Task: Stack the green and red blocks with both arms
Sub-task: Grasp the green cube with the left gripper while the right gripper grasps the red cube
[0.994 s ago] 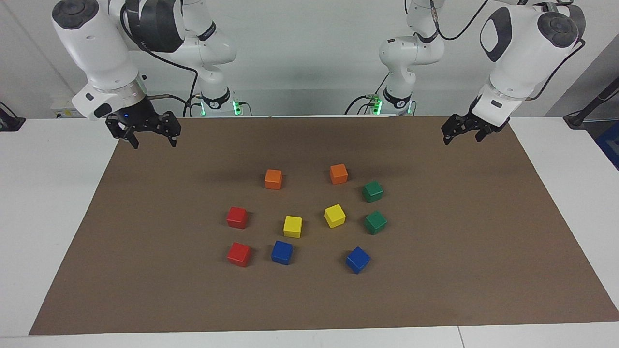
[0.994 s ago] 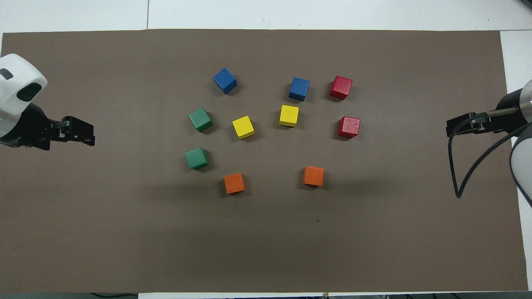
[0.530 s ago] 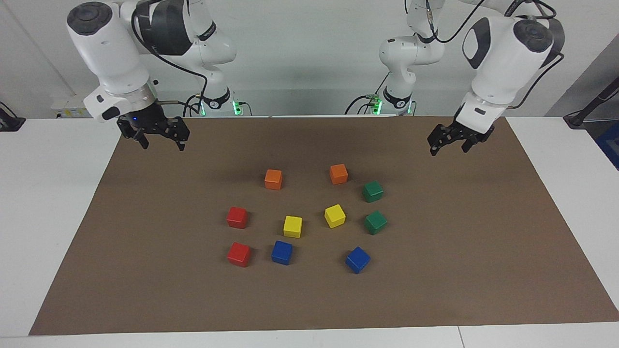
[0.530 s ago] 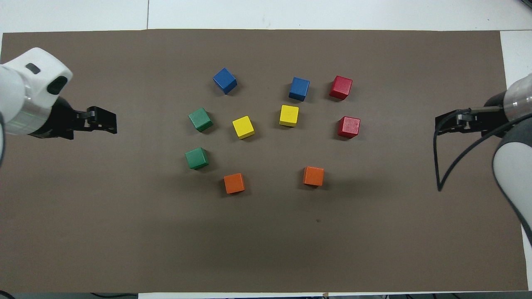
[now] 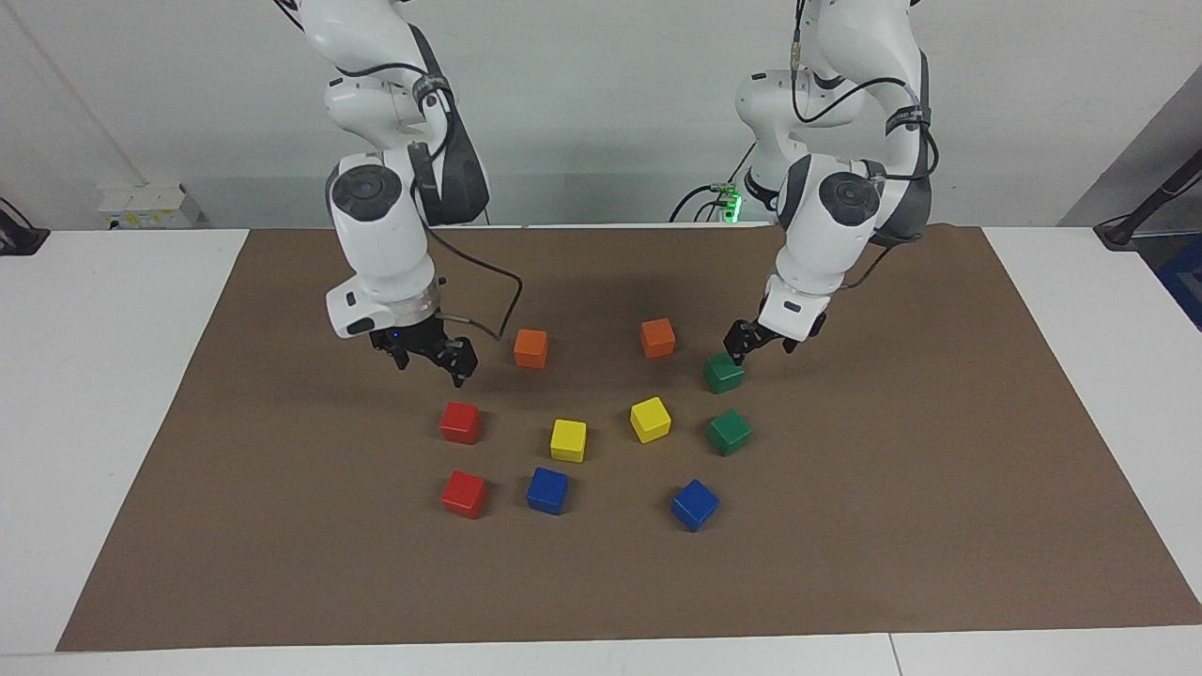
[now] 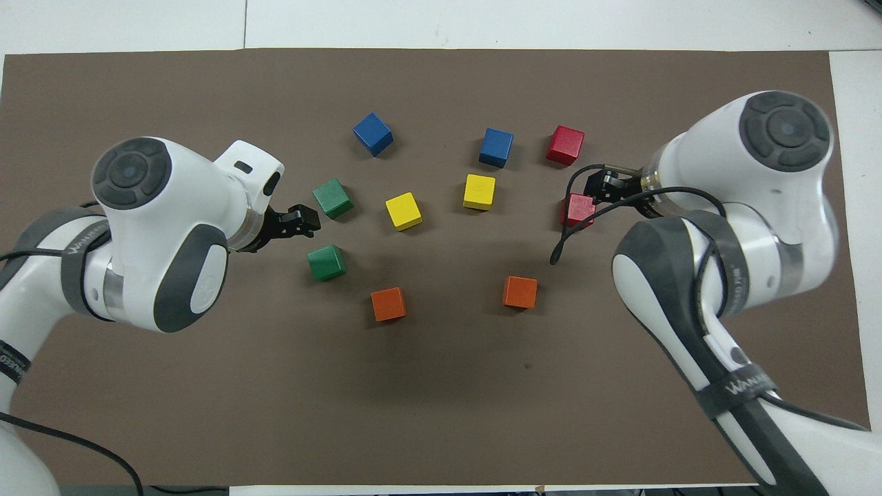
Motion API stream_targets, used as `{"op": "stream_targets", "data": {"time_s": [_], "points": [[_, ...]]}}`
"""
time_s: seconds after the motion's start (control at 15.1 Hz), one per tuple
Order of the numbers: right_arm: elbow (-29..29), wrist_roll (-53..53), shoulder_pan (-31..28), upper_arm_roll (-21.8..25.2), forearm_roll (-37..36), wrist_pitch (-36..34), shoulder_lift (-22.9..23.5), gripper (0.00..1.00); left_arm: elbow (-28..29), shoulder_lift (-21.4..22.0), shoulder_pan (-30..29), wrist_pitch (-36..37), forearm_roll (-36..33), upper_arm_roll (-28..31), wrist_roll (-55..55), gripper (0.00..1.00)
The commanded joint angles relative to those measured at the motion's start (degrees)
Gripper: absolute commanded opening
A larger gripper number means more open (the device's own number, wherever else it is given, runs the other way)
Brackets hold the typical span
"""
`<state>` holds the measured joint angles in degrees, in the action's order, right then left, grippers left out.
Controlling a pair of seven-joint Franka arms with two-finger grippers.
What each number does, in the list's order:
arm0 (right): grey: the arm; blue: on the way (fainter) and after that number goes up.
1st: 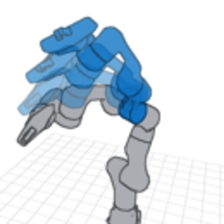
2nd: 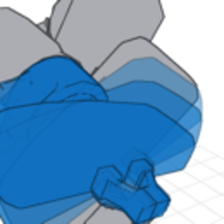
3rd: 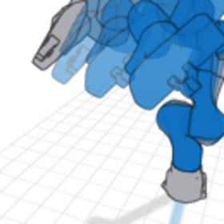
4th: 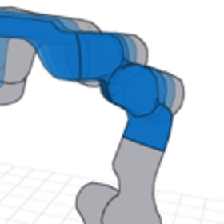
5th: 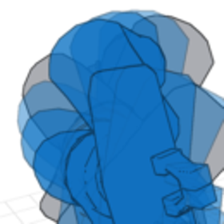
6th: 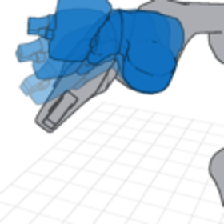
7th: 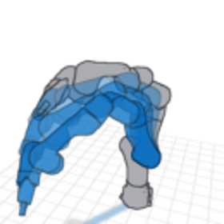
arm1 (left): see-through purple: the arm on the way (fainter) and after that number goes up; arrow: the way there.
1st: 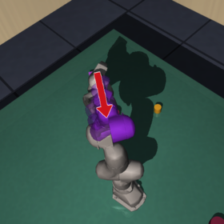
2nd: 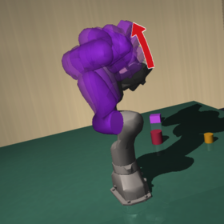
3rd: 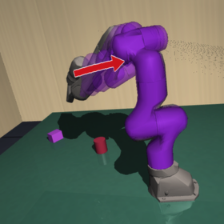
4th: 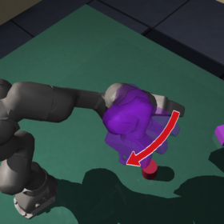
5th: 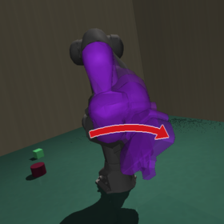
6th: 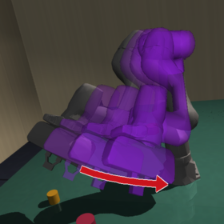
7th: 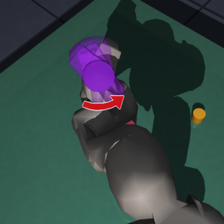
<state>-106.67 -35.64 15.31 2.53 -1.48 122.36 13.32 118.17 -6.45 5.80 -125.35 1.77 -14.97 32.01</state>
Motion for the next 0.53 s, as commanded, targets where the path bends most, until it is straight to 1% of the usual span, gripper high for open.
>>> {"op": "stream_targets", "data": {"time_s": [0.0, 0.27, 0.46], "points": [[0.15, -2.23, -0.28, 0.02, 0.16, 2.88, 2.14, 1.00, 3.90, -0.04, 2.19, -5.24, 0.60, 0.55, 2.44, 1.00], [0.23, -5.83, 0.95, 0.02, 0.16, 7.97, 6.71, 1.00, 3.91, -3.29, 3.33, -9.55, 0.51, 0.55, 6.84, 1.00], [0.15, -6.11, 1.39, 0.02, 0.16, 9.74, 8.21, 1.00, 3.55, -6.72, 5.09, -12.53, -0.53, 0.64, 9.12, 1.00]]}}
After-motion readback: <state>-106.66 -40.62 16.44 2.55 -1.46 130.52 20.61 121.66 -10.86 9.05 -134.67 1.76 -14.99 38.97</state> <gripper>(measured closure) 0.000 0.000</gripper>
